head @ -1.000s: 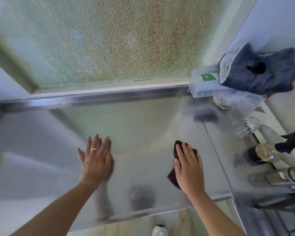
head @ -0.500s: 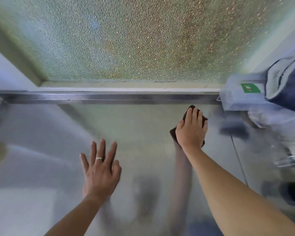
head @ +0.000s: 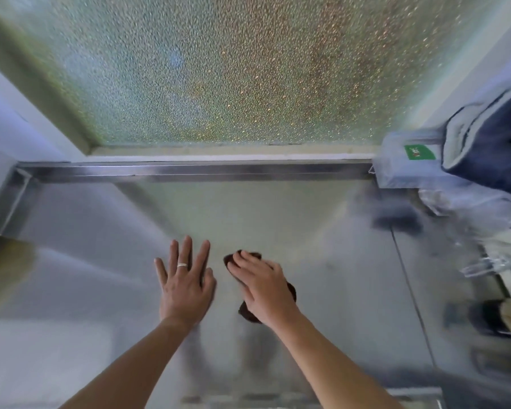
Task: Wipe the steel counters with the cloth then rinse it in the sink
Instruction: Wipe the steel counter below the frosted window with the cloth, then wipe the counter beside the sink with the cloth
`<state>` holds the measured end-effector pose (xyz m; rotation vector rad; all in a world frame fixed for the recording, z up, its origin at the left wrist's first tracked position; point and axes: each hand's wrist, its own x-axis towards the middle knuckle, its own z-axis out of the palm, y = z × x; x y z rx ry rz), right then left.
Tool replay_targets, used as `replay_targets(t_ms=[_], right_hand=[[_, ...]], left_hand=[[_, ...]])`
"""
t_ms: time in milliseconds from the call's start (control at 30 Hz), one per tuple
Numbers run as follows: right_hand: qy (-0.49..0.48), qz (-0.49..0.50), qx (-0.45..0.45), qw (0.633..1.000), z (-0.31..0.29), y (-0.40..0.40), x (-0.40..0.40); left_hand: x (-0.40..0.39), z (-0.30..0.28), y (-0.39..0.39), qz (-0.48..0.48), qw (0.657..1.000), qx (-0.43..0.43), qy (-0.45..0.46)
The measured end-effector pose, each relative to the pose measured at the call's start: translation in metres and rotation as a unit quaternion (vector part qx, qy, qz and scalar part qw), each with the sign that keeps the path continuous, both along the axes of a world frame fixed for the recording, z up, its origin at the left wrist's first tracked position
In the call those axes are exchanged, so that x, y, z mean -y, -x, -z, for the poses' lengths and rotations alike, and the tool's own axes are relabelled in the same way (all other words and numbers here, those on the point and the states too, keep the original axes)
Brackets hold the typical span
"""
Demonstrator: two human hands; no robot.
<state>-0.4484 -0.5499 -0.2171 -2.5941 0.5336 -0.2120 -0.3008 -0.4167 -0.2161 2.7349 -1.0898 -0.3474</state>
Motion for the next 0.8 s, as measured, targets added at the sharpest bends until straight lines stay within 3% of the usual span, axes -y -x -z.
replay_targets(t_ms=[133, 267, 500, 667, 800], right_hand=[[-0.146, 0.022, -0.038, 0.988, -0.034, 0.061, -0.056], [-0.193, 0.228, -0.078, 0.951, -0.081, 0.132, -0.092], [-0.182, 0.543, -0.064, 0.817, -0.149, 0.257, -0.151], [-0.203, 0.660, -0.031, 0.722, -0.190, 0.338, -0.203], [-0.191, 0.715, -0.019, 0.672, -0.212, 0.398, -0.250]], left_hand=[[-0.014, -0.021, 0.014, 0.057, 0.998, -0.019, -0.036], [-0.034, -0.049, 0.051, 0.192, 0.981, -0.002, 0.014], [-0.030, -0.105, 0.150, 0.374, 0.923, -0.011, 0.090], [-0.020, -0.152, 0.248, 0.491, 0.865, -0.022, 0.099], [-0.023, -0.183, 0.339, 0.589, 0.799, -0.037, 0.115]])
